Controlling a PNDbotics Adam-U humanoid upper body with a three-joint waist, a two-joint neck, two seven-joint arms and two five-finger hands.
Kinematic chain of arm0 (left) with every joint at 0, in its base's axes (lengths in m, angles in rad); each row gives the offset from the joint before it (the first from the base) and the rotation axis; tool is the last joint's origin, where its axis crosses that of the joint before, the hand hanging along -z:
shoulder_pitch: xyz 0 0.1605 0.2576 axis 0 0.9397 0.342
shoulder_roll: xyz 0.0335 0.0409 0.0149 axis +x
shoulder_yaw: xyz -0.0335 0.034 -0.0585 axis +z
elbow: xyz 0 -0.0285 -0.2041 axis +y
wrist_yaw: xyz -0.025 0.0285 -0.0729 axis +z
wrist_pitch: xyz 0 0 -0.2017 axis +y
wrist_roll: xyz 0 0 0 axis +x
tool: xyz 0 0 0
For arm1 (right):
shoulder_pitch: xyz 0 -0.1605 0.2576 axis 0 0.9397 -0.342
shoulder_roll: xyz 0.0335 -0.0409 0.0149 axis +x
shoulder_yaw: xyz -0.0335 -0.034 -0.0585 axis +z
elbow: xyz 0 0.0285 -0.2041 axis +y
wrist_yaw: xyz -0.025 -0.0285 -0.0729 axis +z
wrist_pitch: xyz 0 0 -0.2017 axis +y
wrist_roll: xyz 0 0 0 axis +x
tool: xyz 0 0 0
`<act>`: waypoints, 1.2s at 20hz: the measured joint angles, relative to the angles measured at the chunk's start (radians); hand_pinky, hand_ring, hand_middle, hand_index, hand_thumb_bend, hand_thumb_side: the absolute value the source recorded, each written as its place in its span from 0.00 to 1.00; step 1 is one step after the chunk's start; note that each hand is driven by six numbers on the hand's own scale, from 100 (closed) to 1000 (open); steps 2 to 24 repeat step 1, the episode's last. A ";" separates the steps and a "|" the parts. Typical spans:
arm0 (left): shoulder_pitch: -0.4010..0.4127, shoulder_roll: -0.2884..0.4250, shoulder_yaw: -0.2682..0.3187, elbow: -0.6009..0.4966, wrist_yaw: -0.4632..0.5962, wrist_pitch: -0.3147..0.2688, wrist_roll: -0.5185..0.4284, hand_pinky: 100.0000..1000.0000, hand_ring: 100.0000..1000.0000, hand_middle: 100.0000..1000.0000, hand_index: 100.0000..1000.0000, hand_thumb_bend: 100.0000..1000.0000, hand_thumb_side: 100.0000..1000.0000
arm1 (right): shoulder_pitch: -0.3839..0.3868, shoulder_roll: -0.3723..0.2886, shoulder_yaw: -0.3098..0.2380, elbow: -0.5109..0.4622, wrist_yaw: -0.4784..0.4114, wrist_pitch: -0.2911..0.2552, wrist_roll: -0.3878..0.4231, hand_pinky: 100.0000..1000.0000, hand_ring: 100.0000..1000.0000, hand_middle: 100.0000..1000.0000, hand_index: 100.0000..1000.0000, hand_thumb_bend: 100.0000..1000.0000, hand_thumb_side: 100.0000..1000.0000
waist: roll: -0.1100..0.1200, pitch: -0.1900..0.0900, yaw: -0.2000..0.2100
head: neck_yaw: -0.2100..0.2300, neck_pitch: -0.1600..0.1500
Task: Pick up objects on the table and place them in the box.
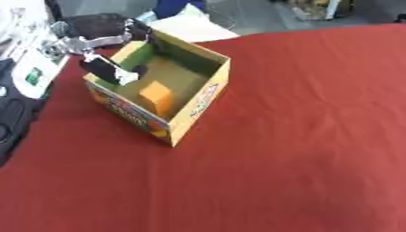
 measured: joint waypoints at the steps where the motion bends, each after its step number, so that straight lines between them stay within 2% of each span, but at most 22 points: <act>1: 0.009 0.008 0.000 -0.022 0.015 -0.001 0.004 0.76 0.77 0.69 0.82 0.00 0.21 | 0.000 0.000 -0.001 0.000 0.000 -0.001 -0.001 0.57 0.71 0.46 0.67 0.00 0.81 | -0.001 -0.001 0.001 | -0.001 0.003; 24: 0.009 0.008 0.000 -0.022 0.015 -0.001 0.004 0.76 0.77 0.69 0.82 0.00 0.21 | 0.000 0.000 -0.001 0.000 0.000 -0.001 -0.001 0.57 0.71 0.46 0.67 0.00 0.81 | -0.001 -0.001 0.001 | -0.001 0.003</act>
